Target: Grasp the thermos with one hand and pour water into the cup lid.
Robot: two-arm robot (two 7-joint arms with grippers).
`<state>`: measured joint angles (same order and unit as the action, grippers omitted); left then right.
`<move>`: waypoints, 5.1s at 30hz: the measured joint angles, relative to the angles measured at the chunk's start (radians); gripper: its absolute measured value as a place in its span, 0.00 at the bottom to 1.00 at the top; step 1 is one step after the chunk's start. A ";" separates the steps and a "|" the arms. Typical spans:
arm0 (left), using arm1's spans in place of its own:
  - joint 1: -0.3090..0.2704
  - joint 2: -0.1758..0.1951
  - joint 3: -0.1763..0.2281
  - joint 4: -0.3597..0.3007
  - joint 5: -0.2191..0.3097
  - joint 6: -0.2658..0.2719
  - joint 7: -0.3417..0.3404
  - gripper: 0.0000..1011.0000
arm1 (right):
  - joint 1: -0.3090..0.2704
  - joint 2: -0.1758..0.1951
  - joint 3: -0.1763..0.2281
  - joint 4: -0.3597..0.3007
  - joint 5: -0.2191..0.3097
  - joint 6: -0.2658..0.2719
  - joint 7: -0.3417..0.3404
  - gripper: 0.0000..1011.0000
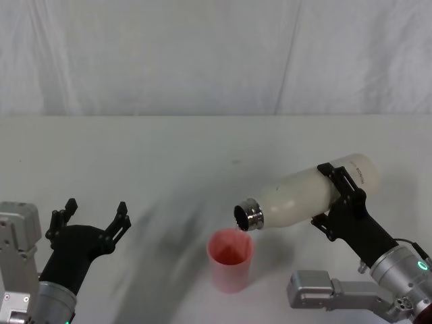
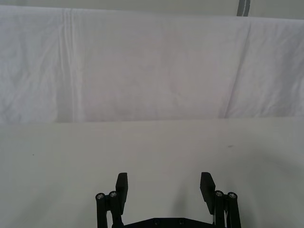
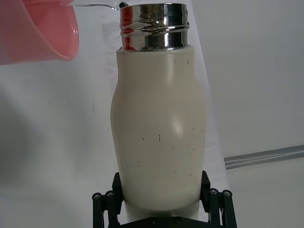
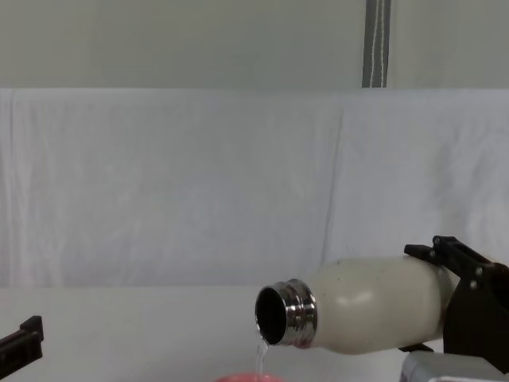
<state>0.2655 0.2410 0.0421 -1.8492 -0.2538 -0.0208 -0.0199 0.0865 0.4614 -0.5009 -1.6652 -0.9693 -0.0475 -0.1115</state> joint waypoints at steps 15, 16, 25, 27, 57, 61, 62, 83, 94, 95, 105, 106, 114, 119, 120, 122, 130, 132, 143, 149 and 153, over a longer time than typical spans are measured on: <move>0.000 0.000 0.000 0.000 0.000 0.000 0.000 0.99 | 0.012 0.004 -0.009 0.004 -0.004 0.003 -0.001 0.94; 0.000 0.000 0.000 0.000 0.000 0.000 0.000 0.99 | 0.013 0.003 -0.010 0.004 -0.004 0.003 -0.001 0.94; 0.000 0.000 0.000 0.000 0.000 0.000 0.000 0.99 | 0.013 0.002 -0.011 0.006 0.003 0.003 -0.001 0.94; 0.000 0.000 0.000 0.000 0.000 0.000 0.000 0.99 | 0.013 0.002 -0.011 0.006 0.004 0.003 -0.001 0.94; 0.000 0.000 0.000 0.000 0.000 0.000 0.000 0.99 | 0.019 0.002 -0.018 0.012 -0.004 0.007 0.000 0.94; 0.000 0.000 0.000 0.000 0.000 0.000 0.000 0.99 | 0.019 0.004 -0.018 0.012 -0.004 0.007 0.000 0.94; 0.000 0.000 0.000 0.000 0.000 0.000 0.000 0.99 | 0.018 0.004 -0.018 0.011 -0.004 0.007 0.000 0.94; 0.000 0.000 0.000 0.000 0.000 0.000 0.000 0.99 | 0.020 0.005 -0.019 0.013 -0.008 0.009 0.000 0.94; 0.000 0.000 0.000 0.000 0.000 0.000 0.000 0.99 | 0.024 0.004 -0.022 0.017 -0.010 0.009 -0.001 0.94; 0.000 0.000 0.000 0.000 0.000 0.000 0.000 0.99 | 0.025 0.004 -0.022 0.017 -0.011 0.009 -0.001 0.94; 0.000 0.000 0.000 0.000 0.000 0.000 0.000 0.99 | 0.027 0.004 -0.025 0.017 -0.012 0.009 -0.002 0.94; 0.000 0.000 0.000 0.000 0.000 0.000 0.000 0.99 | 0.027 0.004 -0.025 0.017 -0.013 0.009 -0.002 0.94; 0.000 0.000 0.000 0.000 0.000 0.000 0.000 0.99 | 0.028 0.006 -0.027 0.015 -0.015 0.010 -0.002 0.94; 0.000 0.000 0.000 0.000 0.000 0.000 0.000 0.99 | 0.029 0.006 -0.029 0.015 -0.016 0.010 -0.002 0.94; 0.000 0.000 0.000 0.000 0.000 0.000 0.000 0.99 | 0.029 0.006 -0.029 0.015 -0.016 0.010 -0.002 0.94; 0.000 0.000 0.000 0.000 0.000 0.000 0.000 0.99 | 0.030 0.006 -0.029 0.015 -0.017 0.010 -0.002 0.94; 0.000 0.000 0.000 0.000 0.000 0.000 0.000 0.99 | 0.028 0.007 -0.030 0.014 -0.019 0.012 -0.002 0.94; 0.000 0.000 0.000 0.000 0.000 0.000 0.000 0.99 | 0.026 0.008 -0.030 0.013 -0.019 0.013 -0.003 0.94; 0.000 0.000 0.000 0.000 0.000 0.000 0.000 0.99 | 0.023 0.009 -0.030 0.012 -0.019 0.014 -0.005 0.94; 0.000 0.000 0.000 0.000 0.000 0.000 0.000 0.99 | 0.023 0.008 -0.029 0.012 -0.018 0.013 -0.003 0.94; 0.000 0.000 0.000 0.000 0.000 0.000 0.000 0.99 | 0.021 0.006 -0.026 0.012 -0.008 0.011 -0.001 0.94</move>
<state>0.2655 0.2409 0.0421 -1.8492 -0.2538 -0.0208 -0.0199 0.1075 0.4671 -0.5265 -1.6529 -0.9773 -0.0364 -0.1126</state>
